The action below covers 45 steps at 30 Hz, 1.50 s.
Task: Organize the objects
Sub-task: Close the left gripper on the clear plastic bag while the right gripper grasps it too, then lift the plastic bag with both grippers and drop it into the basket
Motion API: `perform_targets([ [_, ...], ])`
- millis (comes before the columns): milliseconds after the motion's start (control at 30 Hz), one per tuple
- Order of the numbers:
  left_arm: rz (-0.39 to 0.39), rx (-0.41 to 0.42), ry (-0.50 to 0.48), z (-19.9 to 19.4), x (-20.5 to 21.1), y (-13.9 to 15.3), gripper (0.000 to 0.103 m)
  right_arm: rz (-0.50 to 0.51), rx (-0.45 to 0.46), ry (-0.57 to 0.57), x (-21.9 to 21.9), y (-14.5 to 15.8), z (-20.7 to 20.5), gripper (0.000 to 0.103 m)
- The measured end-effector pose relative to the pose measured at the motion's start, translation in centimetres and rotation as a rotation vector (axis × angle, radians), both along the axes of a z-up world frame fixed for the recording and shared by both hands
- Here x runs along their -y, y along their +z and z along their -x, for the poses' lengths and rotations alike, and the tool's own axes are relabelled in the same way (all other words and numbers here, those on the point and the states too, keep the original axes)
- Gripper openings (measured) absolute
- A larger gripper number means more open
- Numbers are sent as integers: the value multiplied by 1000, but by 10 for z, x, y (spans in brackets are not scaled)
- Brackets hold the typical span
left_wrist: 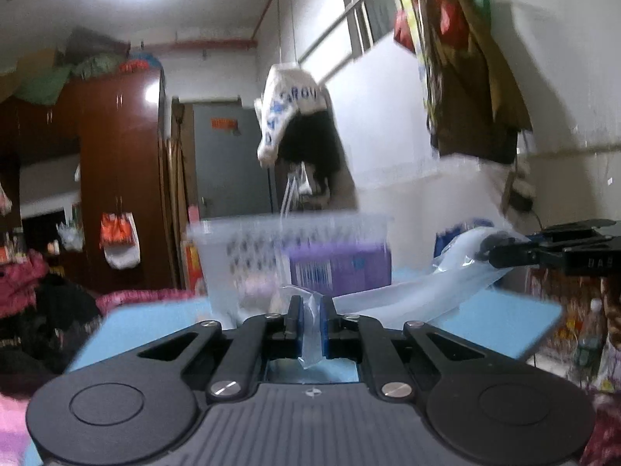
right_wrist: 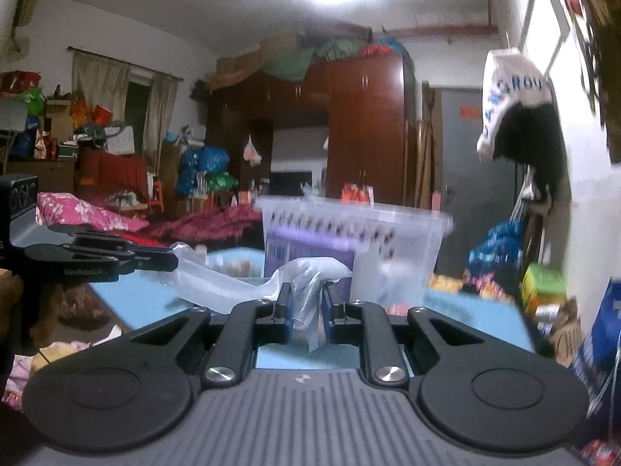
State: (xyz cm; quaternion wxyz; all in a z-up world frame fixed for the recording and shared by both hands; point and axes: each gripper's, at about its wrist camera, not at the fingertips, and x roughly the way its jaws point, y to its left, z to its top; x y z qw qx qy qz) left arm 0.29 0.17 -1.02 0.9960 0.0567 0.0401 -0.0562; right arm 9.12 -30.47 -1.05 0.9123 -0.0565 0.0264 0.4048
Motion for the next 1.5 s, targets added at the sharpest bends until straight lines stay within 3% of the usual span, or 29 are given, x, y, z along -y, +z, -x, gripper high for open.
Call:
perform_targets([
  [233, -20, 129, 19, -29, -2, 73, 11, -51, 100, -4, -9, 52, -21, 17],
  [433, -12, 110, 59, -89, -16, 112, 11, -74, 109, 2, -30, 85, -62, 17],
  [500, -10, 63, 73, -120, -23, 118, 11, -67, 94, 1, -41, 88, -79, 17],
  [700, 6, -135, 97, -208, -45, 105, 11, -13, -50, -28, -66, 76, -140, 17],
  [900, -4, -316, 126, -257, -57, 88, 11, 62, -234, -50, -79, 57, -184, 17],
  [1233, -58, -476, 163, -288, -56, 80, 11, 187, -386, -77, -89, 57, -203, 19],
  [1367, -56, -494, 177, -292, -59, 79, 13, 216, -428, -87, -91, 57, -211, 28],
  [1500, -60, -488, 189, -292, -59, 81, 25, 219, -416, -102, -90, 59, -209, 38],
])
